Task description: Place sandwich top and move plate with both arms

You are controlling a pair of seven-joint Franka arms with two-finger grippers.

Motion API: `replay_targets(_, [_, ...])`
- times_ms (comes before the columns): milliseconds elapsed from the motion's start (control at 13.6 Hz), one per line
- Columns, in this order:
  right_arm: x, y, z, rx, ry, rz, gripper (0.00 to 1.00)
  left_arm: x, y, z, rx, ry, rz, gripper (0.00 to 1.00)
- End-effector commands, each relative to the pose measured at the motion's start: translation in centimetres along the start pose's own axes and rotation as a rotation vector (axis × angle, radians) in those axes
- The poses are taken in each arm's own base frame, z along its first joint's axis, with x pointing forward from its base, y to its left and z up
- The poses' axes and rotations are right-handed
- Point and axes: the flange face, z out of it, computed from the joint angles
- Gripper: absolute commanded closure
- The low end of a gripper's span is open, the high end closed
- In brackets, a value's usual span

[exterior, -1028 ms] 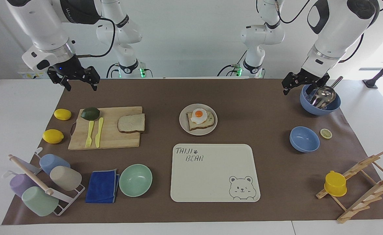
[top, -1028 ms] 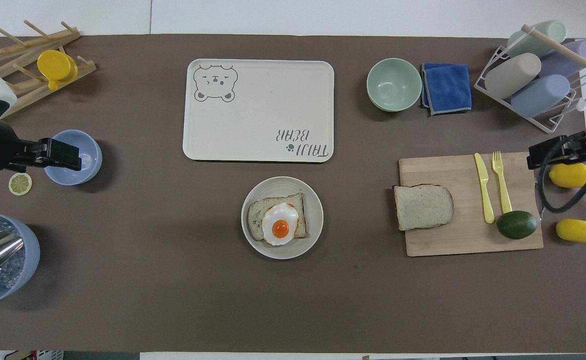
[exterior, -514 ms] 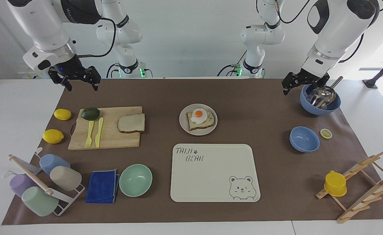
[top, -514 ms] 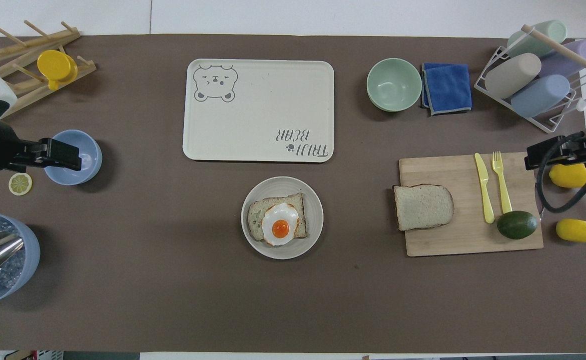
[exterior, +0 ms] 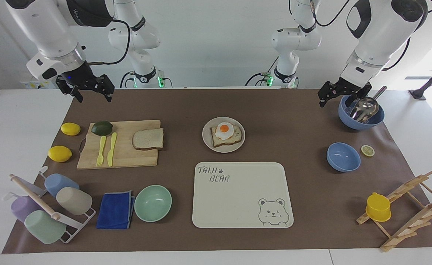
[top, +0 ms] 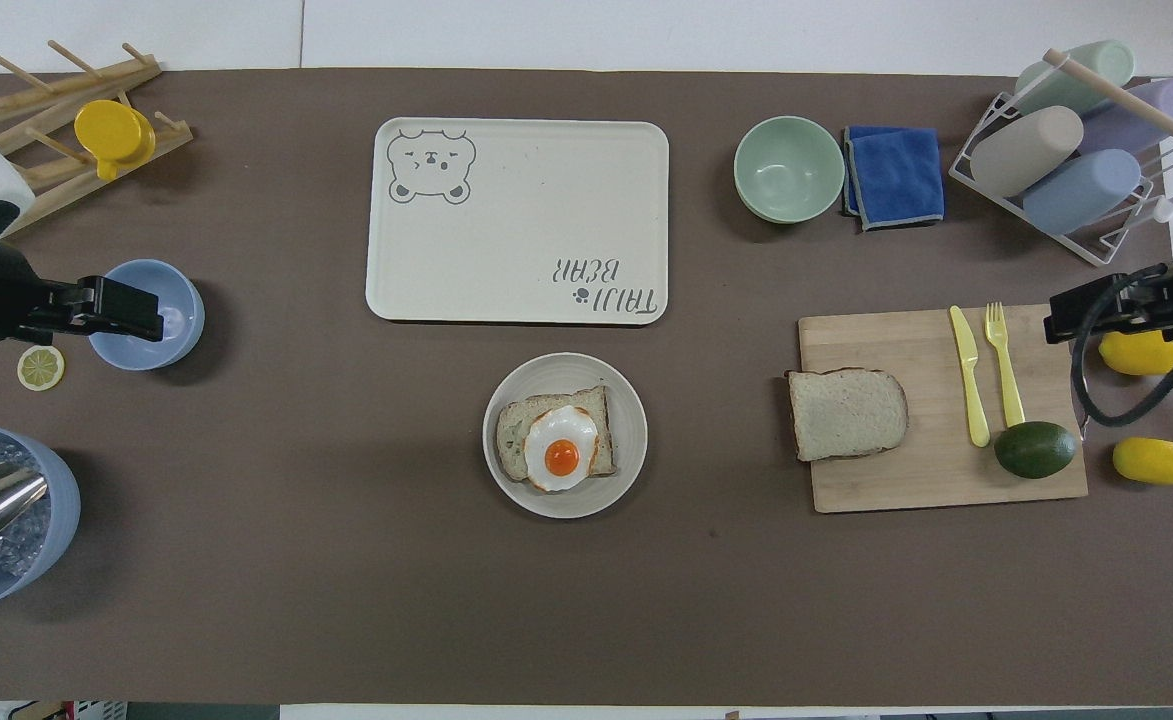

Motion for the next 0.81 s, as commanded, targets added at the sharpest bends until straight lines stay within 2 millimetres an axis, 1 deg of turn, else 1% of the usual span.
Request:
replay_targets(0, [-0.1, -8.2, 3.5, -0.006, 0.051, -0.073, 0.00, -0.7, -0.3, -0.1, 0.015, -0.001, 0.000, 0.00])
replay_targets(73, [0.9, -11.4, 6.1, -0.025, 0.034, -0.070, 0.00, -0.6, -0.3, -0.2, 0.015, 0.001, 0.000, 0.00])
replay_targets(147, [2.1, -15.3, 9.0, -0.035, 0.036, -0.051, 0.00, -0.6, -0.3, -0.2, 0.015, 0.001, 0.000, 0.00])
replay_targets(220, [2.8, -18.1, 11.5, -0.035, 0.048, -0.011, 0.00, -0.7, -0.3, -0.1, 0.015, -0.001, 0.000, 0.00])
replay_targets(294, [2.6, -19.1, 14.3, -0.033, 0.055, 0.027, 0.00, -0.7, -0.3, -0.1, 0.015, -0.001, 0.000, 0.00])
replay_targets(367, [1.9, -20.1, 17.1, -0.030, 0.066, 0.026, 0.00, -0.6, -0.3, -0.2, 0.015, 0.001, 0.000, 0.00])
replay_targets(441, [1.7, -20.7, 19.3, -0.045, 0.066, 0.012, 0.00, -0.7, -0.3, -0.1, 0.015, -0.001, 0.000, 0.00])
replay_targets(514, [1.8, -20.6, 21.3, -0.114, 0.064, -0.009, 0.00, -0.7, -0.3, -0.1, 0.015, -0.001, 0.000, 0.00])
replay_targets(588, [1.9, -20.5, 22.3, -0.181, 0.075, -0.016, 0.00, -0.7, -0.3, -0.1, 0.015, -0.001, 0.000, 0.00])
replay_targets(734, [0.8, -23.7, 25.8, -0.289, 0.069, -0.009, 0.00, -0.7, -0.3, -0.1, 0.015, -0.001, 0.000, 0.00])
